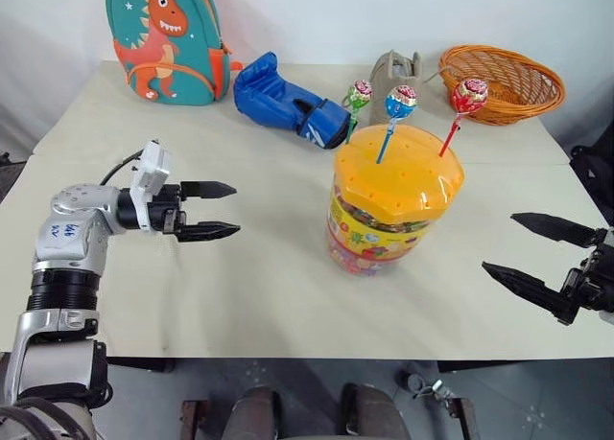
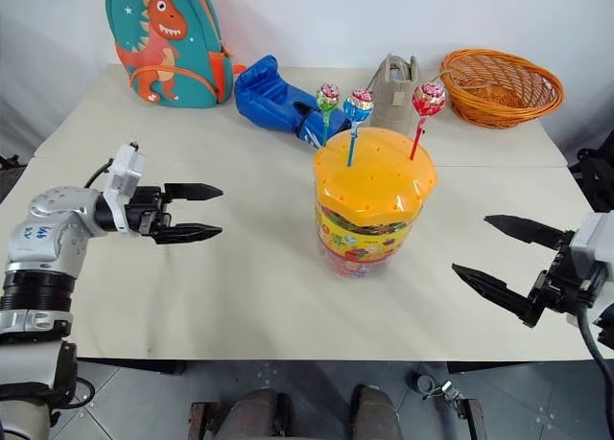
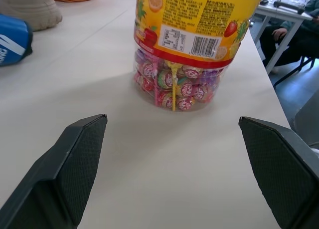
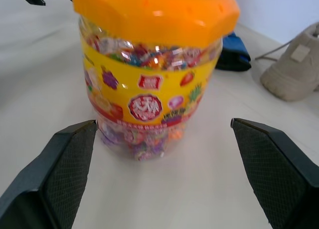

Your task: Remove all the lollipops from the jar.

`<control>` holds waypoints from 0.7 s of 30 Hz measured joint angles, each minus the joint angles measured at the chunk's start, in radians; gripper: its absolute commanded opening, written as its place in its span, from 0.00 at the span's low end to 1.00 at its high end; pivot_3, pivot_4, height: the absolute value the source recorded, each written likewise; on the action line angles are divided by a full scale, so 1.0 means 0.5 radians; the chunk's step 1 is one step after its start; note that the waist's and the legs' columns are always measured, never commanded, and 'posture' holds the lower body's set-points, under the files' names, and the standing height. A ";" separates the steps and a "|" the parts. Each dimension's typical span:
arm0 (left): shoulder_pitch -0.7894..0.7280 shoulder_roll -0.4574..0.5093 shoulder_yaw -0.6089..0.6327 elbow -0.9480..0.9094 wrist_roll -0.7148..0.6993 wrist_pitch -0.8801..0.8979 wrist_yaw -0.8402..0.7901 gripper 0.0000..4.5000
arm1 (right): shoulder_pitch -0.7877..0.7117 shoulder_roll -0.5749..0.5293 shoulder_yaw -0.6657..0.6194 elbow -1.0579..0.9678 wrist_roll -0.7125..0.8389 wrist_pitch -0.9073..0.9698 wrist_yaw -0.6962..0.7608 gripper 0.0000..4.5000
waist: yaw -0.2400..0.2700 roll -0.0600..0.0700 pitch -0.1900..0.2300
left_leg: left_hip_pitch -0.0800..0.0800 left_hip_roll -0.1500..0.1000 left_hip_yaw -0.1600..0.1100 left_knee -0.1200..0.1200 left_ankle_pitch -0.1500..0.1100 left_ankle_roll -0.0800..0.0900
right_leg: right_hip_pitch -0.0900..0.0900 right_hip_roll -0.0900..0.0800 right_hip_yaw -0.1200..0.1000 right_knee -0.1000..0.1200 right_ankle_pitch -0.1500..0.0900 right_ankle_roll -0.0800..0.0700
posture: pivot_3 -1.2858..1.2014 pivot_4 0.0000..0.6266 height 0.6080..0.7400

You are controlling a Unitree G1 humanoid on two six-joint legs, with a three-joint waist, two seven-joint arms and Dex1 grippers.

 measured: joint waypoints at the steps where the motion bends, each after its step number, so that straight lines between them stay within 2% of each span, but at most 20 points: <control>1: -0.038 0.005 0.002 0.001 -0.001 -0.001 -0.009 1.00 | 0.000 -0.021 -0.027 -0.037 0.055 0.044 -0.024 0.99 | 0.004 0.000 0.000 | 0.000 0.000 0.000 0.001 0.000 0.000 | 0.000 0.000 0.000 0.000 0.000 0.000 | 0.52 0.24 1.00; 5: -0.279 -0.037 0.005 0.025 -0.019 -0.051 -0.045 1.00 | 0.001 -0.064 -0.129 -0.190 0.273 0.184 -0.101 0.99 | 0.016 -0.004 0.002 | 0.000 -0.001 -0.001 0.003 0.000 0.000 | 0.002 0.000 -0.001 0.000 0.000 0.001 | 0.52 0.24 1.00; 13: -0.745 -0.404 -0.044 0.261 -0.040 -0.124 -0.132 1.00 | -0.076 -0.098 -0.141 -0.447 0.739 0.335 -0.450 0.99 | 0.020 -0.009 0.005 | -0.001 -0.001 -0.001 0.004 0.000 0.001 | 0.001 0.000 0.000 0.000 0.001 0.002 | 0.52 0.24 1.00; 21: -1.061 -0.653 -0.108 0.667 -0.026 -0.146 -0.135 1.00 | -0.051 -0.127 -0.223 -0.563 0.904 0.341 -0.680 0.99 | 0.022 -0.012 0.007 | -0.002 -0.001 0.000 0.004 -0.001 0.001 | 0.001 0.000 0.000 -0.001 0.001 0.002 | 0.52 0.24 1.00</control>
